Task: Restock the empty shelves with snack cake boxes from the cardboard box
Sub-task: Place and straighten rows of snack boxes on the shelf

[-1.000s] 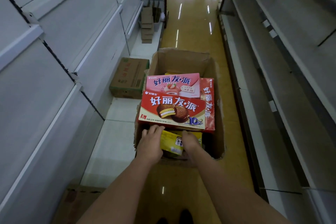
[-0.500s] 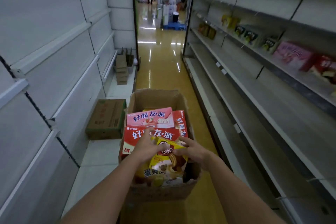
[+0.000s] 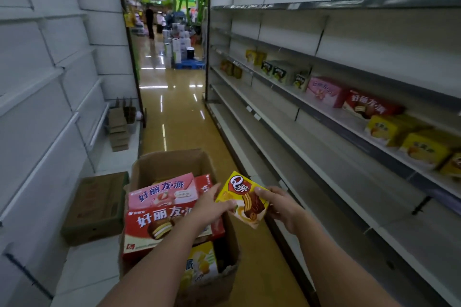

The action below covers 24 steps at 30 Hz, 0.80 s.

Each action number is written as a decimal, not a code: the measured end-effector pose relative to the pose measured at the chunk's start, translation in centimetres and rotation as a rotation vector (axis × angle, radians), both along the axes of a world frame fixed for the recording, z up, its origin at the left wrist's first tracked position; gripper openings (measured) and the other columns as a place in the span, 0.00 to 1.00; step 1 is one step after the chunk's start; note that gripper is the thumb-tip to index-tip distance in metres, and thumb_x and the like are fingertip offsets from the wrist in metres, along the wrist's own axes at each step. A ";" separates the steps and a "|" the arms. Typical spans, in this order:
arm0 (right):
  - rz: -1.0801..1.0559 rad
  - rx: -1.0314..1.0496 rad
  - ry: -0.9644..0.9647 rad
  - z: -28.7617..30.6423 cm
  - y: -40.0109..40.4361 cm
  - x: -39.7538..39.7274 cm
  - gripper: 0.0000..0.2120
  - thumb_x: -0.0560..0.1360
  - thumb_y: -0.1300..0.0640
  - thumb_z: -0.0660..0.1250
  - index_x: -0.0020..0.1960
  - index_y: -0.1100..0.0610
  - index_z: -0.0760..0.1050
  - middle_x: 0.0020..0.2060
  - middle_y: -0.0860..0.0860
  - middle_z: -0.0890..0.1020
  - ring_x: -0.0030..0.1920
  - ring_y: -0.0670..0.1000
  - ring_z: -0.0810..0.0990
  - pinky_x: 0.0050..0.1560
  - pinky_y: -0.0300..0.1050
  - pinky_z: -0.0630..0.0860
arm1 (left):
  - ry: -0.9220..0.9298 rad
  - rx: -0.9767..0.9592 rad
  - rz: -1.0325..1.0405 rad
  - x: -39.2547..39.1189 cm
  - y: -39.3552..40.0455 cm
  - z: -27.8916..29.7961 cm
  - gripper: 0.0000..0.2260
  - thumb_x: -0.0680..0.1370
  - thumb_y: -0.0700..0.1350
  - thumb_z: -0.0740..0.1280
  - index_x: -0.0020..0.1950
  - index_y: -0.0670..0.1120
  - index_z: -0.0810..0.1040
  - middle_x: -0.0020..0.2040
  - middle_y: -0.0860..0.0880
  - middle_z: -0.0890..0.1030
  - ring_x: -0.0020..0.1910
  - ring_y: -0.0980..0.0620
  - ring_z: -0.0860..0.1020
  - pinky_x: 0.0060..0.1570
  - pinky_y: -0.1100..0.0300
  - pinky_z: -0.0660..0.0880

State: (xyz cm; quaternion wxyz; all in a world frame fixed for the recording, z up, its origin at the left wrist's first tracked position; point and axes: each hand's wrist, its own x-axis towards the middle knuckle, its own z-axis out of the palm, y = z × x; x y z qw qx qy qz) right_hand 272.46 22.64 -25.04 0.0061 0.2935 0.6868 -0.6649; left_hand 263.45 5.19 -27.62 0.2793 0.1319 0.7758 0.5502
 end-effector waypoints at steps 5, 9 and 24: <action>-0.185 -0.048 0.066 0.5 4.7 3.5 0.37 0.55 0.42 0.81 0.58 0.56 0.75 0.50 0.56 0.84 0.53 0.56 0.82 0.59 0.56 0.76 | -0.028 0.006 -0.171 2.3 6.6 1.7 0.13 0.77 0.42 0.68 0.62 0.46 0.75 0.55 0.48 0.81 0.48 0.54 0.78 0.40 0.63 0.71; -0.448 -0.119 0.134 1.4 9.8 7.2 0.28 0.69 0.55 0.76 0.62 0.62 0.68 0.53 0.60 0.81 0.49 0.57 0.82 0.46 0.51 0.81 | -0.069 0.082 -0.210 4.9 13.9 2.7 0.15 0.76 0.36 0.67 0.62 0.45 0.72 0.57 0.44 0.80 0.55 0.45 0.79 0.50 0.52 0.77; -0.745 0.271 0.139 3.5 22.8 18.3 0.25 0.78 0.64 0.63 0.70 0.49 0.60 0.57 0.52 0.77 0.54 0.51 0.79 0.50 0.44 0.78 | 0.125 0.158 -0.496 15.0 34.4 5.0 0.21 0.78 0.34 0.62 0.69 0.45 0.66 0.60 0.45 0.77 0.55 0.49 0.75 0.54 0.57 0.71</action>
